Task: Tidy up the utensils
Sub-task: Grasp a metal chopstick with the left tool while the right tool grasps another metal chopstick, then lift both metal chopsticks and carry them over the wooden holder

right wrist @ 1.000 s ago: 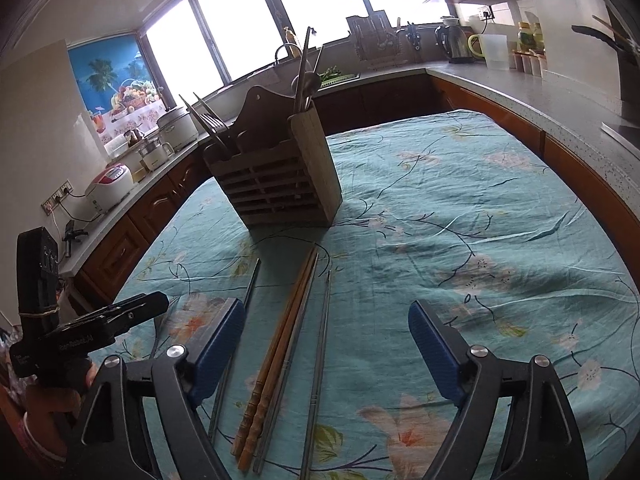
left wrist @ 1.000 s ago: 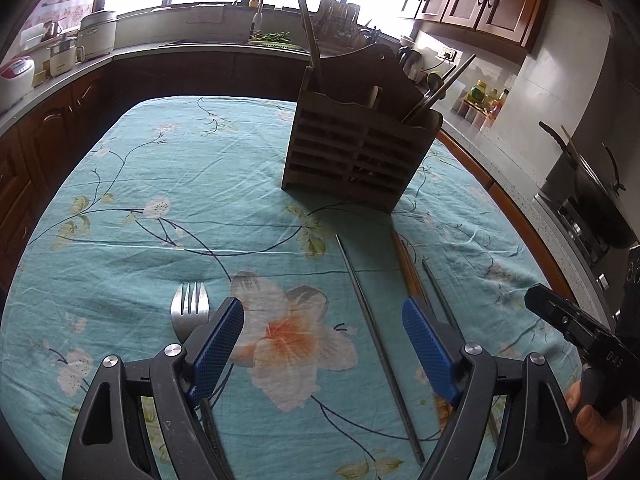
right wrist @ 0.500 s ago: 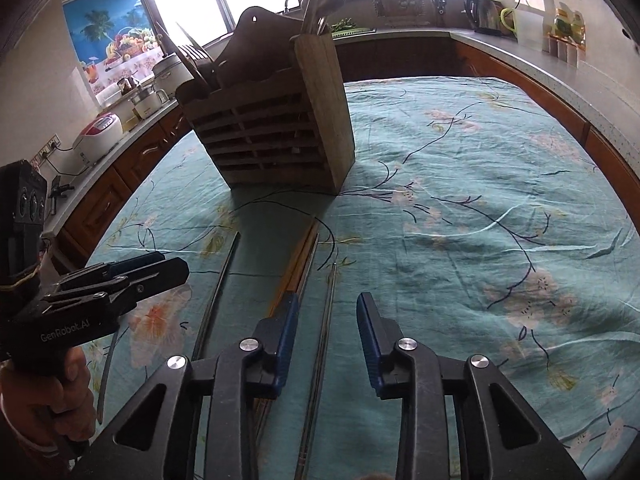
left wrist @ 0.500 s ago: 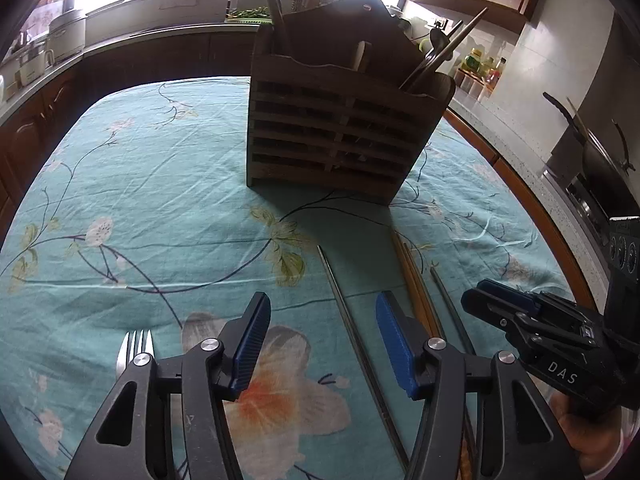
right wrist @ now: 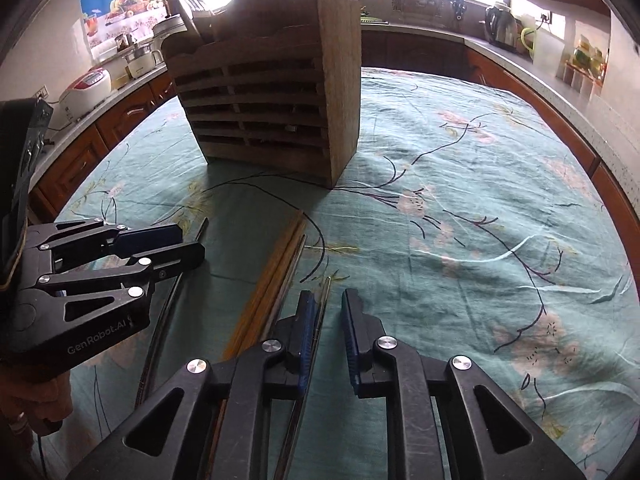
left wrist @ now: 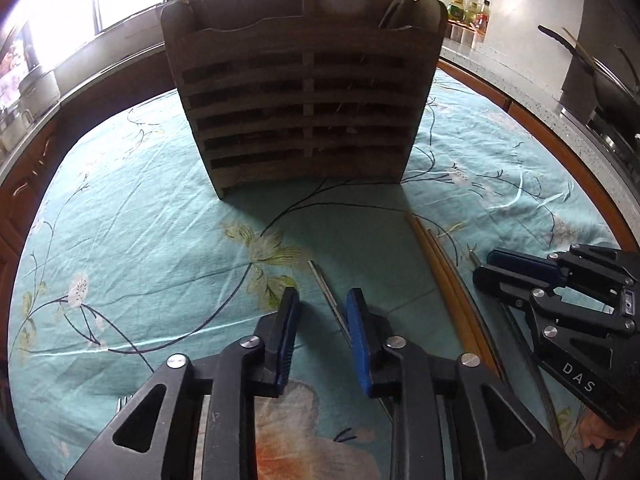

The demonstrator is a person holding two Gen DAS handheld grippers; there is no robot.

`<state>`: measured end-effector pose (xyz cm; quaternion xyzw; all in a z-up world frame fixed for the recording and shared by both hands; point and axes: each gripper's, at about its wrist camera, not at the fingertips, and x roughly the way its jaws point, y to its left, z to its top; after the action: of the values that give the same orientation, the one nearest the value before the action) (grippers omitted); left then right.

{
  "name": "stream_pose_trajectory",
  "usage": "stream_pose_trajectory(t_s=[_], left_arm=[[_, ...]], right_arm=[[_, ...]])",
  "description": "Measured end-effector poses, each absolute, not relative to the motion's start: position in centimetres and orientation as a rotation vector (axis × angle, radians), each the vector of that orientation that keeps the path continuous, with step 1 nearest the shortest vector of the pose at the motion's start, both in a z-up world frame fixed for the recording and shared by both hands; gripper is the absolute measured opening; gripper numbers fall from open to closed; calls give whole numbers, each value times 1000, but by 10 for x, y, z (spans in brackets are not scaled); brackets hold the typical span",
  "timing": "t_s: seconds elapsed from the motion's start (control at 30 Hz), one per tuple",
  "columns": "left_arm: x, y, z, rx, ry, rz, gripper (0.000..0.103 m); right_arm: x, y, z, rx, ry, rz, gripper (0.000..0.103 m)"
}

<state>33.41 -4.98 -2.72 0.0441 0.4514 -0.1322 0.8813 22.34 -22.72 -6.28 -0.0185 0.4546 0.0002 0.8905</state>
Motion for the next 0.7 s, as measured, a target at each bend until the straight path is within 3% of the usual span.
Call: stream_pose_trajectory(t_s=[0.03, 0.2, 0.7], left_arm=[[332, -52, -28, 91, 940, -285, 9], [324, -49, -27, 61, 940, -326, 3], [252, 29, 49, -198, 738, -392, 2]], right_arm=[[224, -225, -62, -47, 944, 4, 10], [223, -231, -60, 13, 949, 18, 4], [170, -239, 35, 177, 704, 57, 4]])
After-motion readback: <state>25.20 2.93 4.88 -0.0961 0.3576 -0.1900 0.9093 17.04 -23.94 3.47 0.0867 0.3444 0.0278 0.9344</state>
